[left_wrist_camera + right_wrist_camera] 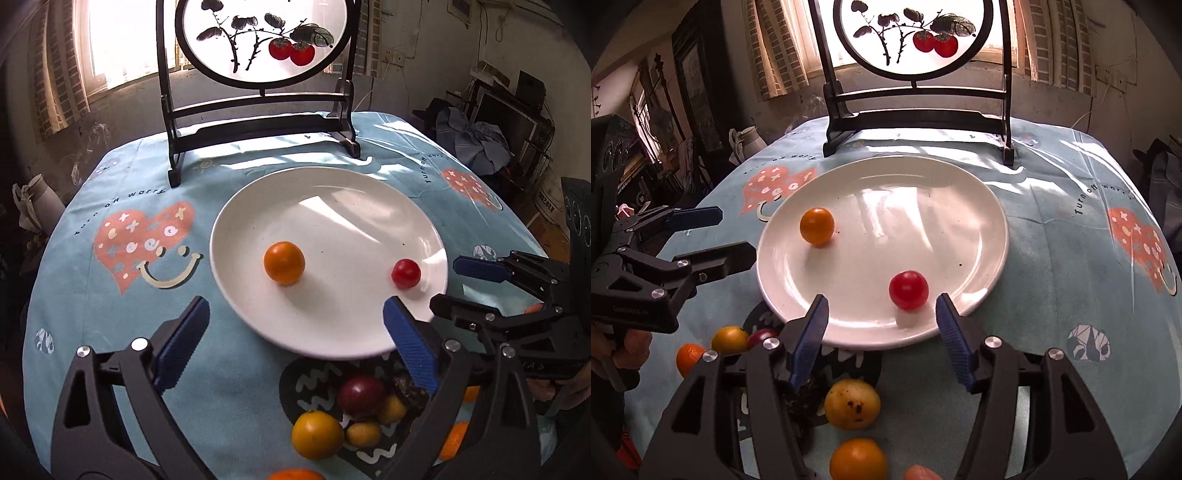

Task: Organize fruits
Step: 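Move both open tools back from the plate to the fruit pile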

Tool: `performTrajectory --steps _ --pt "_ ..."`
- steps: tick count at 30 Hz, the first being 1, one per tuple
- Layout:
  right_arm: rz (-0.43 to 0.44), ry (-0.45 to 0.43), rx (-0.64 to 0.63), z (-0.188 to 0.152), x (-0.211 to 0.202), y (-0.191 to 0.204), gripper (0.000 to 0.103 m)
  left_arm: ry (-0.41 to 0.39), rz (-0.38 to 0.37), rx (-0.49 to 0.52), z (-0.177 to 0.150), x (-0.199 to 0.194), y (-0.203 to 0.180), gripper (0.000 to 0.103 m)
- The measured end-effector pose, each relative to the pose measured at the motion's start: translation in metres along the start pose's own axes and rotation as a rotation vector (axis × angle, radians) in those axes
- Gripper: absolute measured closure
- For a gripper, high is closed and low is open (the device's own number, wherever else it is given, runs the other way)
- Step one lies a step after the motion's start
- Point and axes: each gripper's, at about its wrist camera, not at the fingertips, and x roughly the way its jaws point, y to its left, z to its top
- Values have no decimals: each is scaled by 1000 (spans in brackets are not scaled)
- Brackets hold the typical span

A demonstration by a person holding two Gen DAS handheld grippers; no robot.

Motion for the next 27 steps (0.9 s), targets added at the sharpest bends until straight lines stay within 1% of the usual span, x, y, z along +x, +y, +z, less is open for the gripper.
performTrajectory --steps 4,8,10,12,14,17,19,21,22,24,27 --pt "54 -20 -15 -40 -39 9 42 4 -34 -43 -49 -36 9 3" --pt "94 -44 -73 -85 -66 27 42 -24 -62 -16 -103 -66 8 3" --pt "133 -40 -118 -100 -72 37 42 -31 -76 0 -126 -79 5 4" --pt "181 -16 -147 -109 -72 45 42 -24 -95 16 -146 -88 0 4" --pt "189 8 -177 -111 -67 51 42 -26 -105 36 -163 -97 -6 4" --pt "189 35 -201 -114 -62 58 42 -28 -105 79 -183 -104 -13 4" --pt "171 41 -211 -116 -60 60 42 -25 -100 97 -192 -103 -16 4" --pt "164 48 -218 -118 -59 60 42 -3 -69 94 -194 -96 -16 4" --pt "162 49 -218 -118 -59 60 42 -8 -50 92 -193 -97 -17 4" --pt "157 54 -218 -119 -58 60 42 -26 -33 92 -194 -97 -18 4" --pt "147 75 -213 -119 -53 60 42 -9 -15 119 -195 -94 -22 4"
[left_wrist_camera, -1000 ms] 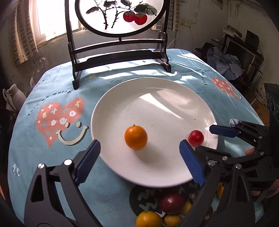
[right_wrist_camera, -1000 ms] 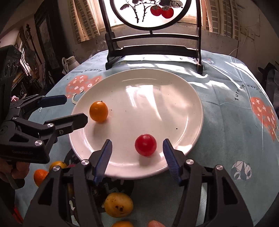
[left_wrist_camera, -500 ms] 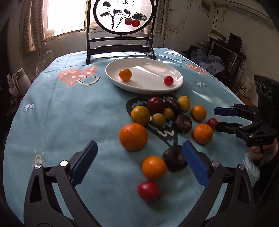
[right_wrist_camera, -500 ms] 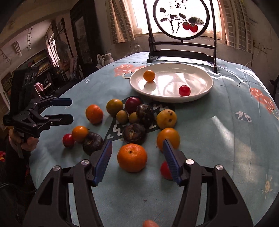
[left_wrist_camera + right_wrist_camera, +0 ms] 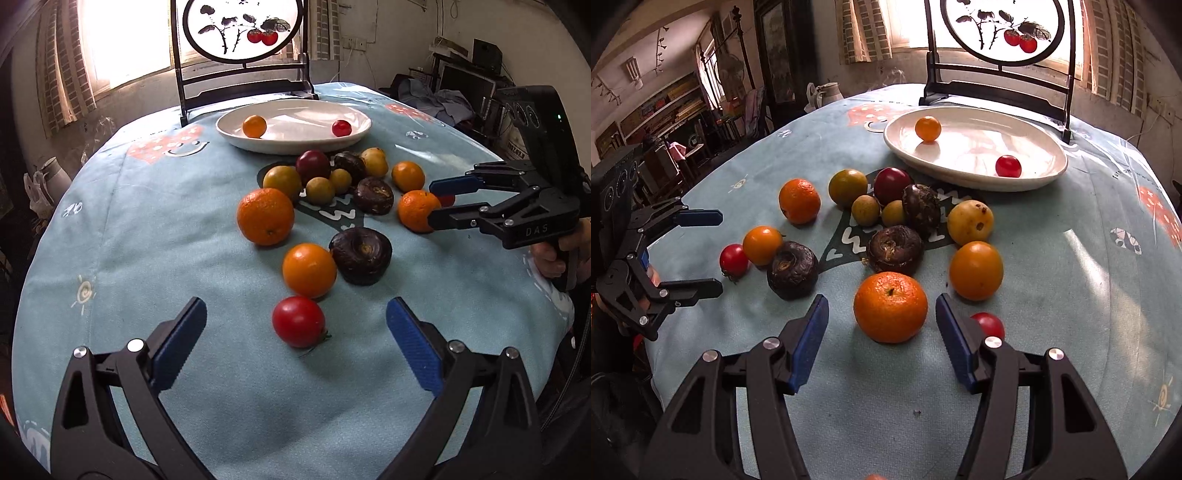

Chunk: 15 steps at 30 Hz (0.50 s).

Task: Organize fruits
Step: 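Move both open tools back from the plate to the fruit pile, then grasp a large orange with the right tool while the left tool grasps a red tomato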

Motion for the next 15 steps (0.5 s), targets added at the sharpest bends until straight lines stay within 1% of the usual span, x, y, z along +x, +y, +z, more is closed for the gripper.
performTrajectory --steps 3,5,8,11,13,15 --pt "-11 35 15 1 8 -2 42 -1 -2 29 -1 0 -4 4" --pt "-10 49 22 2 11 -3 42 -4 -6 31 -1 -1 -3 4" --pt "-14 59 -1 3 14 2 42 5 -18 23 -2 0 -2 4" --pt "-45 73 -20 4 18 6 49 13 -26 15 -2 1 0 4" --pt "-55 69 -4 4 18 2 57 23 -31 9 -2 2 1 4" --pt "-38 62 21 4 16 -3 59 32 -42 3 -2 4 3 4"
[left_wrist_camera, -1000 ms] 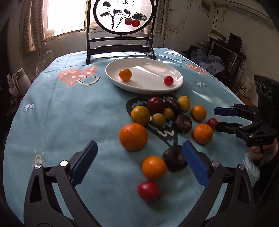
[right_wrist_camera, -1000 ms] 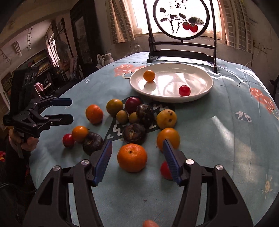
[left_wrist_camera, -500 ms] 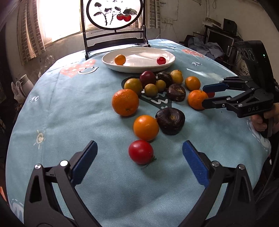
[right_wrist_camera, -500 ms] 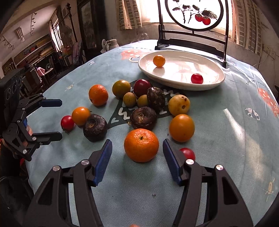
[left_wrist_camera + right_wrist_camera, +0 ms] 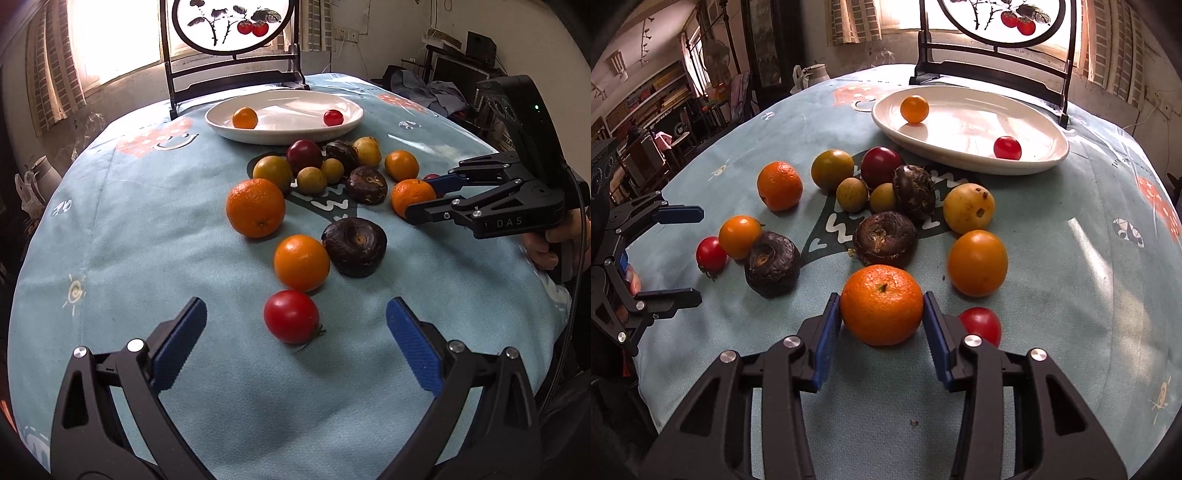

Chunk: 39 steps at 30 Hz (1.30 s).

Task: Organize fruits
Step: 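Grasp a large orange with the right tool while the left tool grasps a red tomato, then lower both fruits onto the white plate and open both tools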

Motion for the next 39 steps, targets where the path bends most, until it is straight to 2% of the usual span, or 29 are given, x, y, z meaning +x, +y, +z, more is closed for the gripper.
performTrajectory --steps 4,7,11,17,19,21,26,29,33,36,39 --pt "26 -28 34 0 -5 -8 59 -2 -25 -5 0 0 1 8" --pt "20 -36 46 0 -7 -9 59 22 -33 4 0 5 -1 20" --pt "16 -44 50 -1 -9 -9 59 61 -40 -4 0 13 0 42" --pt "16 -45 48 -1 -9 -8 59 72 -43 -36 -2 15 5 52" --pt "15 -45 49 -1 -9 -9 59 70 -39 -37 -2 15 6 58" --pt "16 -45 49 -1 -9 -9 59 66 -25 -34 -3 14 6 69" --pt "21 -46 53 -1 -9 -10 59 63 3 -20 -6 9 6 72" --pt "36 -61 64 -1 -13 -11 59 58 -17 -19 -4 2 9 72" --pt "66 -118 95 13 -23 -18 59 -4 -66 -44 29 -12 19 72" --pt "20 -191 119 40 -30 -28 59 -59 -46 -35 73 -9 20 72" --pt "-33 -244 165 69 -24 -45 59 -81 -33 -64 121 14 21 72"
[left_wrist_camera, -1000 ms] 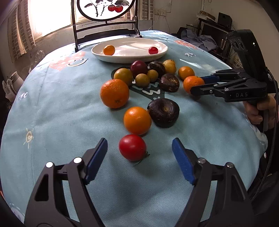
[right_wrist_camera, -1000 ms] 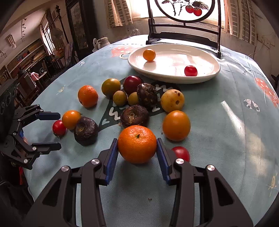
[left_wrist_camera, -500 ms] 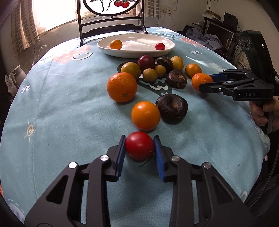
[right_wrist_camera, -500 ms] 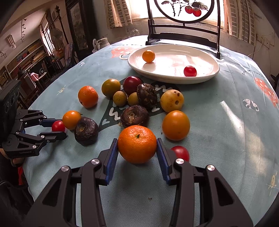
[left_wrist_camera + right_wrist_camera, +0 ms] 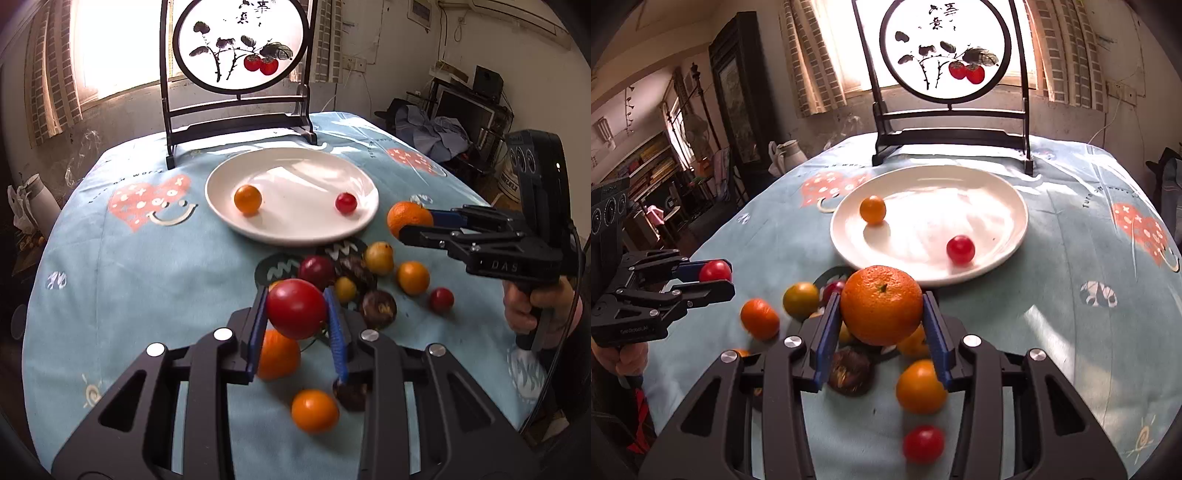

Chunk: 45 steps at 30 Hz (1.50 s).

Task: Organize fruits
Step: 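Lower both fruits onto the white plate and open both tools, then grasp a red tomato with the right tool while the left tool approaches an orange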

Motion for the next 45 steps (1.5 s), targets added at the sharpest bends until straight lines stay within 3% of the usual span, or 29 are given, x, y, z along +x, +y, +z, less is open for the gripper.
performTrajectory --steps 6,13,16,18,21,23,29,36,41,45 --pt "-96 28 22 32 51 -28 59 77 51 17 65 88 -6 72" --pt "-92 93 8 36 81 -39 58 182 78 43 79 143 -3 72" --pt "-94 99 -9 38 83 -37 58 187 112 54 78 148 -1 65" --pt "-90 112 -11 39 80 -36 55 177 126 53 79 143 -2 27" --pt "-70 63 -21 40 58 -33 48 98 164 65 78 114 -4 13" --pt "-77 11 -32 38 37 -30 41 56 186 69 74 91 -3 10" --pt "-50 -40 -30 3 -7 -27 41 -35 190 18 28 31 7 2" --pt "-55 92 -14 -47 -12 -21 41 -24 151 -114 -43 7 26 2" --pt "-113 179 -57 -62 -7 -12 41 -22 126 -123 -59 -1 27 2" --pt "-130 221 -83 -71 -3 -11 41 -15 153 -84 -63 1 21 2"
